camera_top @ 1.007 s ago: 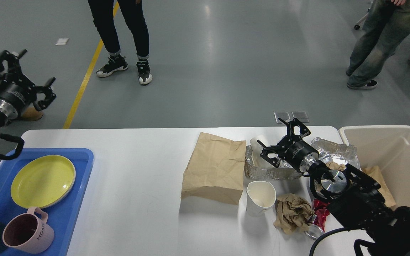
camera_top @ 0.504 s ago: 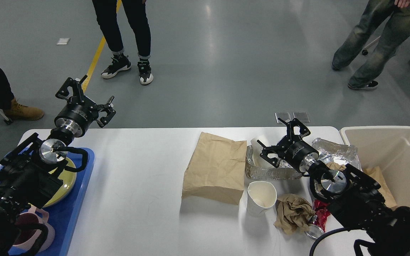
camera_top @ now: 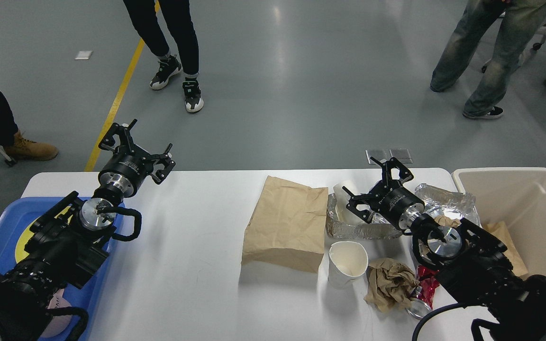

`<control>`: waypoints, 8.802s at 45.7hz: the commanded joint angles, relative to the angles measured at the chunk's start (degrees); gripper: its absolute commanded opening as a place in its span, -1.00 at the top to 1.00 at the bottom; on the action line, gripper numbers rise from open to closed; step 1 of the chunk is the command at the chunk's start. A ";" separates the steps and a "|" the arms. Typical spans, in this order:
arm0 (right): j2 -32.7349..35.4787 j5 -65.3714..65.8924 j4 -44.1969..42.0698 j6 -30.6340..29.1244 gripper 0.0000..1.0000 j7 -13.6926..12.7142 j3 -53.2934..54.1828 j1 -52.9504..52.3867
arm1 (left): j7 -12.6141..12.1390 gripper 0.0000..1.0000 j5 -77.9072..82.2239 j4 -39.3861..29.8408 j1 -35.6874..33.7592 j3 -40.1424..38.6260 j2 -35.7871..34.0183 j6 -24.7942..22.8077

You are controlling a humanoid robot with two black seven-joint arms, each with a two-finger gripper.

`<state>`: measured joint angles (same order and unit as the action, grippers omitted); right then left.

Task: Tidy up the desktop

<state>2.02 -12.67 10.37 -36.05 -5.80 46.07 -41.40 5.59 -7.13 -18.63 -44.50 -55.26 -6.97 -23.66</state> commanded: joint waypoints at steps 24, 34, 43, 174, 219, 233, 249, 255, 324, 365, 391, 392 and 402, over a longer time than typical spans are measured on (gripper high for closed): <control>0.00 0.02 0.00 0.02 -1.00 0.00 -0.02 0.00 | 17.52 -0.92 -0.07 -0.18 3.54 0.15 3.10 -3.58; 0.00 0.02 0.00 0.02 -1.00 0.00 -0.02 0.00 | 17.08 -0.92 -0.78 -0.18 3.81 -1.52 3.36 -5.34; 0.00 0.02 0.00 0.02 -1.00 0.00 -0.02 0.00 | 16.99 -0.92 -0.86 -0.18 4.16 -1.78 3.19 -6.13; 0.35 0.02 0.26 0.63 -1.00 -0.53 -0.89 -11.60 | 17.43 -0.92 -0.69 -0.18 4.25 -1.17 3.19 -6.31; 28.91 11.70 2.63 -0.77 -1.00 -0.62 -48.95 -45.34 | 17.43 -0.92 -0.69 -0.18 4.25 -1.17 3.19 -6.31; 31.91 13.99 24.85 -2.00 -1.00 -0.62 -94.55 -69.94 | 17.43 -0.92 -0.69 -0.18 4.25 -1.17 3.19 -6.31; 21.10 14.08 45.79 -2.18 -1.00 -0.62 -111.29 -82.09 | 17.43 -0.92 -0.69 -0.18 4.25 -1.17 3.19 -6.31; 19.34 14.08 45.88 -2.18 -1.00 -0.62 -111.90 -82.88 | 17.43 -0.92 -0.69 -0.18 4.25 -1.17 3.19 -6.31; 10.11 17.59 52.11 -18.95 -1.00 -0.88 -130.27 -105.46 | 17.43 -0.92 -0.69 -0.18 4.33 -1.25 3.19 -6.31; 7.82 17.51 63.72 -18.95 -1.00 -0.61 -125.70 -109.78 | 17.43 -0.92 -0.69 -0.18 4.33 -1.25 3.19 -6.40; 10.89 18.30 63.02 -18.95 -1.00 -0.79 -126.84 -106.26 | 17.43 -0.92 -0.69 -0.18 4.33 -1.25 3.19 -6.40; 11.42 18.30 63.10 -18.95 -1.00 -0.79 -126.84 -106.35 | 17.43 -0.92 -0.69 -0.18 4.33 -1.25 3.19 -6.40; 12.83 18.12 75.92 -16.27 -1.00 -0.79 -125.61 -105.73 | 17.43 -0.92 -0.69 -0.18 4.33 -1.25 3.19 -6.40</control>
<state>15.21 5.60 78.24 -55.00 -6.61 -80.45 -147.58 23.03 -7.82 -18.81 -40.16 -56.52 -3.78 -30.06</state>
